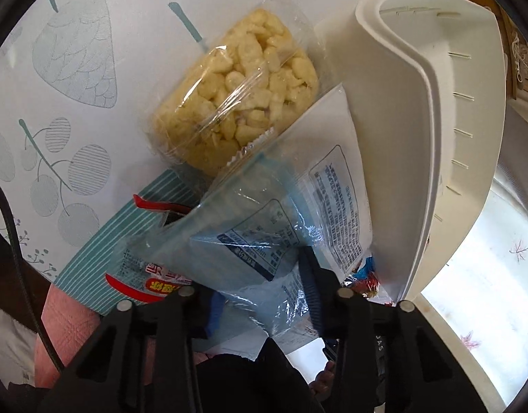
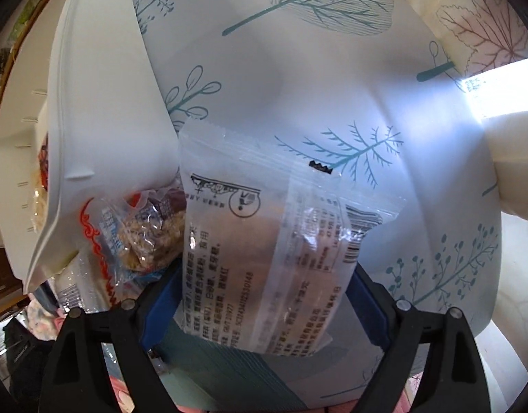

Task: Organize snacks
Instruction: 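Grasp the light blue packet with the left tool while the right tool grasps the clear bread packet, then carry both packets over the white tray and open both tools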

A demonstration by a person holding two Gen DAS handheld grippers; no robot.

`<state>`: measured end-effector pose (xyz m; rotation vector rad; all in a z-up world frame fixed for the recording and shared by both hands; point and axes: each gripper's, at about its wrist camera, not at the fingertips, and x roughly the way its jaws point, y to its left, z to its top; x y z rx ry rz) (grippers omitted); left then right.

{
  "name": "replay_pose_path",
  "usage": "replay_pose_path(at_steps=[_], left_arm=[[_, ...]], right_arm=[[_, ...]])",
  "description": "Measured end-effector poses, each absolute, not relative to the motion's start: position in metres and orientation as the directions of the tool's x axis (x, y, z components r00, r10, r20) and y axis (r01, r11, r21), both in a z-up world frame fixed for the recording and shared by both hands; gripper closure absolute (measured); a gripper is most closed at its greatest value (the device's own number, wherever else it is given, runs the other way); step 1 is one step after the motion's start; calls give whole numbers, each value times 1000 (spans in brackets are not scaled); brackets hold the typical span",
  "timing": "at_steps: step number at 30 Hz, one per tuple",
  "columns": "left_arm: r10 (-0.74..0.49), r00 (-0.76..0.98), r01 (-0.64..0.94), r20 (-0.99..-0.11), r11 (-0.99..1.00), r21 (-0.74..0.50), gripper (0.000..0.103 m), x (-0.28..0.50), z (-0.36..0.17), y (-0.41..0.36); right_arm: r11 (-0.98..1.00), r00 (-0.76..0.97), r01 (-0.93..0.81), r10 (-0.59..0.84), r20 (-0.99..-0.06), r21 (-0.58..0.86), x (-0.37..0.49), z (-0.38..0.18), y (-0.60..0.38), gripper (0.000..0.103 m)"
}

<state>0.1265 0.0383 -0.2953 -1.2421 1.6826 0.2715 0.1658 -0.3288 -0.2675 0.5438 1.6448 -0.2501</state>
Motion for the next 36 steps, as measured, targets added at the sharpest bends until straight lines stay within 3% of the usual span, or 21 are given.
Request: replay_pose_path(at_steps=[14,26,36], left_arm=[[-567,66,-798,-821,464,-384,88,114,-273,48],[-509,150,-756,-848,494,-430,90,103,-222,32],[-486,228,-640,-844,579,-506,96,91,-166,9]], right_arm=[[875,-83,476,147,-986,90,153,-260,-325,29],[852,-81,513,170,-982,105,116,-256,-345,31],[896,19,414,166,-986,159,86,-226,-335,31]])
